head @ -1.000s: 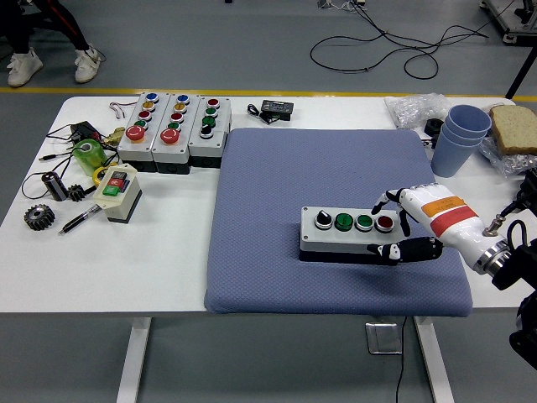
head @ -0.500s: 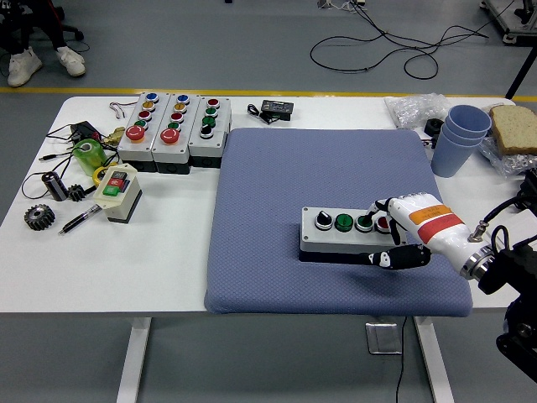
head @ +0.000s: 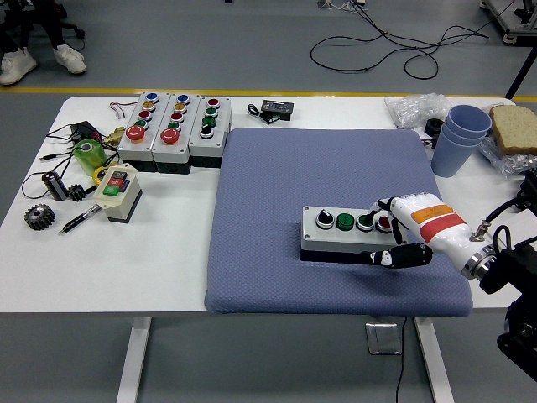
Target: Pick up the button,place it on the desk,press the button,press the button
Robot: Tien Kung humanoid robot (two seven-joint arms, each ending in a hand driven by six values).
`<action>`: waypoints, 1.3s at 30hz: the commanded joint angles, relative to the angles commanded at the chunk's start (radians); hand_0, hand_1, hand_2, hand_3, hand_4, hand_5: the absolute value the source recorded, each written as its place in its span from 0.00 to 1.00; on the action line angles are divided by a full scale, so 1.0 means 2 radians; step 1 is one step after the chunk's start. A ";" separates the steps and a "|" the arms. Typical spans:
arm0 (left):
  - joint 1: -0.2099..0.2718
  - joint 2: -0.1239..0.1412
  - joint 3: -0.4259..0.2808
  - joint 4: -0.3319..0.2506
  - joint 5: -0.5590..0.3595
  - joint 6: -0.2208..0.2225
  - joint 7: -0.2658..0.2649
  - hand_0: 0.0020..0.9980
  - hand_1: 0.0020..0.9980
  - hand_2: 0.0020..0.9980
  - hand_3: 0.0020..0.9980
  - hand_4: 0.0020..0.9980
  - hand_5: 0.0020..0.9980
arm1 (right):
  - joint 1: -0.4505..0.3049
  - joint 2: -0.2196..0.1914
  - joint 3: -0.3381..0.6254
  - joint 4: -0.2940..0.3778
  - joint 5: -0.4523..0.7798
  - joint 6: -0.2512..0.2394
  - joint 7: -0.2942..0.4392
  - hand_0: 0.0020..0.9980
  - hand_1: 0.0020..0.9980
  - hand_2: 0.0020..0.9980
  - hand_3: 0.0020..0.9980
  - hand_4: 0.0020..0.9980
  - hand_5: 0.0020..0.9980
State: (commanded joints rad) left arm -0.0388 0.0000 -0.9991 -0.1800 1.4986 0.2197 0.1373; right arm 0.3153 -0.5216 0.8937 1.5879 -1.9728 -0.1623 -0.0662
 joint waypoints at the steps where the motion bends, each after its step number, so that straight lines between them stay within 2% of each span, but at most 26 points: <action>1: 0.000 0.000 -0.001 0.000 0.002 0.000 0.000 0.60 0.64 0.68 0.55 0.36 0.70 | -0.001 0.001 0.006 0.002 0.014 -0.007 0.004 0.08 0.00 0.20 0.60 0.91 0.51; 2: 0.000 0.000 -0.002 0.000 0.003 0.000 0.000 0.60 0.64 0.68 0.55 0.36 0.70 | -0.003 0.003 0.010 0.004 0.037 -0.014 0.007 0.17 0.04 0.32 0.67 0.91 0.50; 7: 0.000 0.000 -0.004 0.000 0.008 -0.001 0.001 0.60 0.64 0.68 0.55 0.36 0.70 | -0.012 0.013 0.036 0.011 0.139 -0.038 0.025 0.17 0.04 0.32 0.67 0.91 0.50; 8: 0.000 0.000 -0.004 0.000 0.008 -0.001 0.001 0.60 0.64 0.68 0.55 0.36 0.71 | -0.013 0.015 0.041 0.011 0.161 -0.039 0.029 0.35 0.29 0.50 0.72 0.91 0.49; 13: 0.001 0.000 -0.004 0.000 0.009 -0.001 0.002 0.60 0.64 0.68 0.55 0.36 0.71 | -0.019 0.022 0.054 0.013 0.265 -0.045 0.053 0.35 0.29 0.50 0.72 0.91 0.49; 14: 0.001 0.000 -0.005 0.000 0.010 -0.001 0.002 0.60 0.64 0.68 0.55 0.36 0.71 | -0.020 0.024 0.058 0.012 0.285 -0.051 0.062 0.66 0.62 0.72 0.75 0.86 0.42; 19: 0.003 0.000 -0.006 0.000 0.014 -0.002 0.002 0.60 0.64 0.68 0.55 0.36 0.71 | -0.028 0.034 0.080 -0.007 0.392 -0.076 0.089 0.66 0.62 0.72 0.75 0.86 0.42; 20: 0.003 0.000 -0.006 0.000 0.014 -0.002 0.002 0.60 0.64 0.68 0.55 0.36 0.71 | -0.030 0.035 0.082 -0.009 0.411 -0.076 0.089 0.69 0.65 0.72 0.72 0.83 0.40; 27: 0.005 0.000 -0.005 0.000 0.015 -0.003 0.002 0.60 0.64 0.68 0.55 0.36 0.70 | -0.050 0.042 0.096 -0.028 0.561 -0.065 0.081 0.71 0.66 0.73 0.71 0.83 0.39; 39: 0.003 0.000 0.000 0.000 0.006 -0.001 0.001 0.60 0.64 0.68 0.55 0.35 0.70 | -0.052 0.048 0.101 -0.034 0.812 -0.058 0.076 0.70 0.66 0.72 0.70 0.82 0.40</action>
State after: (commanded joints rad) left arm -0.0332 0.0000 -0.9995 -0.1800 1.5099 0.2168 0.1399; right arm 0.2106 -0.4254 1.0964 1.5200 -0.3485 -0.2792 0.0864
